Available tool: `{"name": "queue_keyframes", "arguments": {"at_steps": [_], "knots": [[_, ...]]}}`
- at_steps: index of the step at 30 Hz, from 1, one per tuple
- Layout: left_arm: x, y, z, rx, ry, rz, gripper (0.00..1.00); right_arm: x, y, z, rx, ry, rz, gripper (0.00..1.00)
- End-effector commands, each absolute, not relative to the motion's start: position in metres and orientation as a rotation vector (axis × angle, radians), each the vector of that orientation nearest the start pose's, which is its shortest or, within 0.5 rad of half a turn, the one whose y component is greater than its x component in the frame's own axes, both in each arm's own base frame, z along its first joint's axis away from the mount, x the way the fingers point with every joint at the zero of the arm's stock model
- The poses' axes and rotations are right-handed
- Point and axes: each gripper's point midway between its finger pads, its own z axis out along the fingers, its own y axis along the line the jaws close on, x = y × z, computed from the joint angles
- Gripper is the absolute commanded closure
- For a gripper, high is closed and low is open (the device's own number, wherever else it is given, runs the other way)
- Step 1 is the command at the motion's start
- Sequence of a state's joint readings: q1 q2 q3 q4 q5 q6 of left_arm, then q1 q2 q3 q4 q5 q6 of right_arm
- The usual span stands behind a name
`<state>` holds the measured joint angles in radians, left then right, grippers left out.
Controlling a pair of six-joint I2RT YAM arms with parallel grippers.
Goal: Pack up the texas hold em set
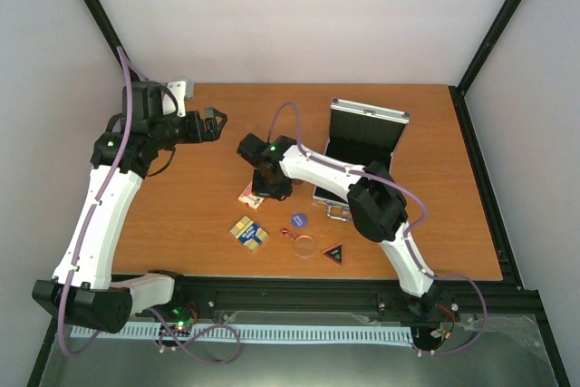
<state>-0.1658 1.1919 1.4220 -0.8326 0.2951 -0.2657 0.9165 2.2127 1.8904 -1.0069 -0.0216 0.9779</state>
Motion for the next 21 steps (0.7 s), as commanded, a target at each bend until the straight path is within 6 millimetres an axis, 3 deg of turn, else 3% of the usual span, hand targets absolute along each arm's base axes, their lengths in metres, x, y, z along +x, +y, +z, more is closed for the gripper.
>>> {"name": "queue_keyframes", "arguments": {"at_steps": [1,4,5,7,9,11,17,21], "knots": [[0.325,-0.107,0.353,0.071,2.164,-0.572,0.0,0.267,0.37,0.079,-0.229,3.025,0.161,0.87],[0.325,-0.107,0.352,0.068,2.162,-0.575,0.0,0.252,0.357,0.073,-0.211,3.059,0.157,0.73],[0.326,-0.108,0.351,0.07,2.165,-0.577,0.0,0.248,0.359,0.072,-0.197,3.064,0.192,0.63],[0.326,-0.108,0.35,0.071,2.169,-0.584,0.0,0.243,0.367,0.074,-0.153,3.065,0.266,0.41],[0.326,-0.108,0.353,0.071,2.163,-0.581,0.0,0.245,0.382,0.084,-0.118,3.054,0.33,0.3],[0.326,-0.106,0.361,0.071,2.145,-0.566,0.0,0.252,0.4,0.098,-0.099,3.028,0.36,0.05],[0.321,-0.103,0.39,0.047,2.099,-0.566,0.0,0.288,0.438,0.118,-0.005,2.935,0.395,0.0],[0.311,-0.103,0.406,0.057,2.061,-0.584,0.0,0.289,0.44,0.102,0.207,2.973,0.39,0.0]]}}
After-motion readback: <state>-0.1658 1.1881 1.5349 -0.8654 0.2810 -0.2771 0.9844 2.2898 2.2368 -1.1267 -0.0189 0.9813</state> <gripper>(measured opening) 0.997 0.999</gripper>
